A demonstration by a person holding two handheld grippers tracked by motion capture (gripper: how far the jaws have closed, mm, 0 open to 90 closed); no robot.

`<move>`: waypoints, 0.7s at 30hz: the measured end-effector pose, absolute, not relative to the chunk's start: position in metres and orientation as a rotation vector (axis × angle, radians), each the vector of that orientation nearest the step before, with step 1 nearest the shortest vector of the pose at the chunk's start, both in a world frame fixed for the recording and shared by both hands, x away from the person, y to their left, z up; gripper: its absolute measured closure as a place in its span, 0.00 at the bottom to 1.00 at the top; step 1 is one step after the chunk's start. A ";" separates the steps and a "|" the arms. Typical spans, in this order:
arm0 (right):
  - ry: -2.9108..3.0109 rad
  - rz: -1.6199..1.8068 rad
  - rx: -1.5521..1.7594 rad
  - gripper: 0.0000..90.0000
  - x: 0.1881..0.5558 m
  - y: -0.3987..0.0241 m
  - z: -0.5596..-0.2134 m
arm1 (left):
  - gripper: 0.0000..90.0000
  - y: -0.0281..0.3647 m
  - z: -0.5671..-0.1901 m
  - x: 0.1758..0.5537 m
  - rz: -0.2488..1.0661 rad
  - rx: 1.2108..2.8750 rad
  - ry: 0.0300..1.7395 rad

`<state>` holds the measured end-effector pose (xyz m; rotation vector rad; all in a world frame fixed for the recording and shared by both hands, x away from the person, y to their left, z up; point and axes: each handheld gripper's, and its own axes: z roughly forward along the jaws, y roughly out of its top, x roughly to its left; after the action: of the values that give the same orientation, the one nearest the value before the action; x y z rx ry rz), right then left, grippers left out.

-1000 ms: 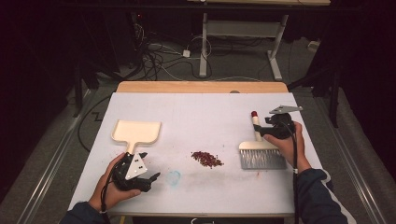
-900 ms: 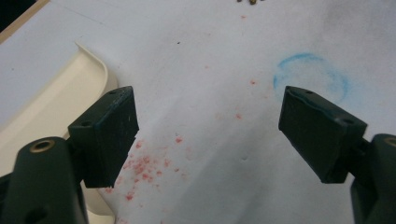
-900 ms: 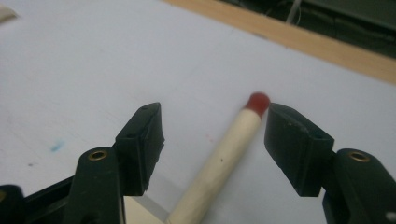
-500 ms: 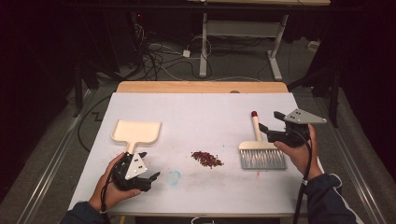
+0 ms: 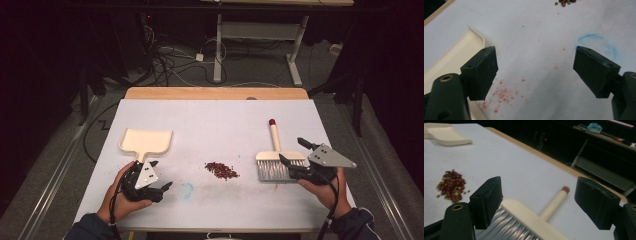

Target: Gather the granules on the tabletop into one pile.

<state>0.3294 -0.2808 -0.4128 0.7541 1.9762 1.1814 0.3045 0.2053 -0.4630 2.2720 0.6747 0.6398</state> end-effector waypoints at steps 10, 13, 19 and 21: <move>1.996 1.158 0.735 0.25 0.303 -0.285 -0.436 | 0.21 0.202 -0.465 0.305 0.638 2.277 0.675; 2.003 1.124 0.706 0.25 0.296 -0.284 -0.445 | 0.21 0.202 -0.465 0.306 0.641 2.275 0.675; 2.067 1.121 0.711 0.24 0.294 -0.282 -0.455 | 0.21 0.199 -0.464 0.306 0.650 2.274 0.667; 2.065 1.105 0.703 0.24 0.293 -0.282 -0.455 | 0.21 0.199 -0.463 0.305 0.657 2.279 0.657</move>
<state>0.2932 -0.2815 -0.4551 0.7028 2.0646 1.1046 0.3046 0.1992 -0.4635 2.2787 0.6568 0.6570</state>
